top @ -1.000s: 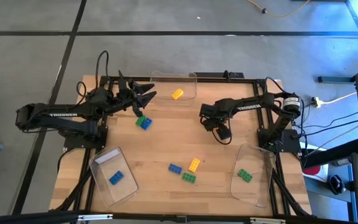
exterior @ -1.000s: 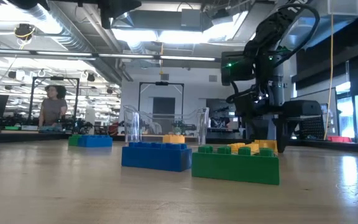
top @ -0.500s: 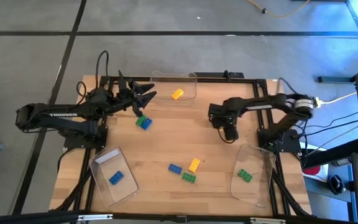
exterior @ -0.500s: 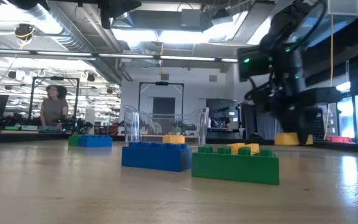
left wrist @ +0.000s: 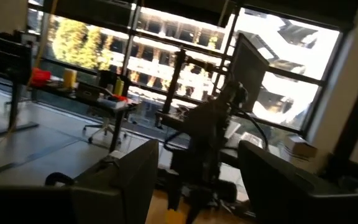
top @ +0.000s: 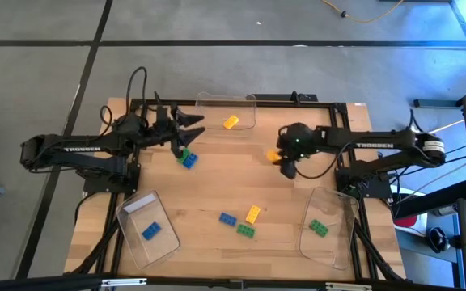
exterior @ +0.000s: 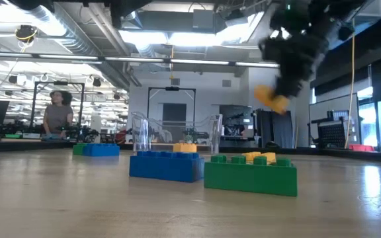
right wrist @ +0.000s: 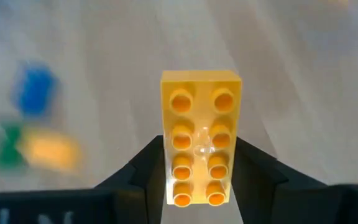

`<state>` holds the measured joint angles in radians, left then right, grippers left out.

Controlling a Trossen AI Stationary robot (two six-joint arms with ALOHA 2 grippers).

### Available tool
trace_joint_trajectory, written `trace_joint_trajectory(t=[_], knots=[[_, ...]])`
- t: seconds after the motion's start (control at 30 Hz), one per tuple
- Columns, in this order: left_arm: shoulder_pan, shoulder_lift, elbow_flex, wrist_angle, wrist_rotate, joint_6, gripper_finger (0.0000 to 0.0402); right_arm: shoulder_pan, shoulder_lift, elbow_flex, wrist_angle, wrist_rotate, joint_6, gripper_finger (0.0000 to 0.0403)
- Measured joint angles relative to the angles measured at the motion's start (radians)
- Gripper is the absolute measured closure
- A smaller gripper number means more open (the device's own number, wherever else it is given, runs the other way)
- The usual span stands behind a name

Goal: Sort & place blocks by color
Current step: Put the top yellow game piece into the top transparent bin

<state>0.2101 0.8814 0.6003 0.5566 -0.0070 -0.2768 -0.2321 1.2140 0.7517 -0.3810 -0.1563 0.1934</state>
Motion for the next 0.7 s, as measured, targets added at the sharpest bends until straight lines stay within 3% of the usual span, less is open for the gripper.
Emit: trace_joint_trajectory(t=[0.13, 0.33, 0.7], knots=[[0.021, 0.000, 0.000, -0.003, 0.126, -0.001, 0.0188, 0.000, -0.001, 0.000, 0.346, -0.051, 0.115, 0.0262], [0.061, 0.000, 0.000, -0.009, 0.196, -0.001, 0.0188, 0.000, -0.001, 0.002, 0.726, -0.056, 0.201, 0.0262], [0.074, 0.000, 0.000, -0.053, 0.204, -0.004, 0.0188, 0.000, -0.001, 0.002, 0.742, -0.056, 0.210, 0.0262]])
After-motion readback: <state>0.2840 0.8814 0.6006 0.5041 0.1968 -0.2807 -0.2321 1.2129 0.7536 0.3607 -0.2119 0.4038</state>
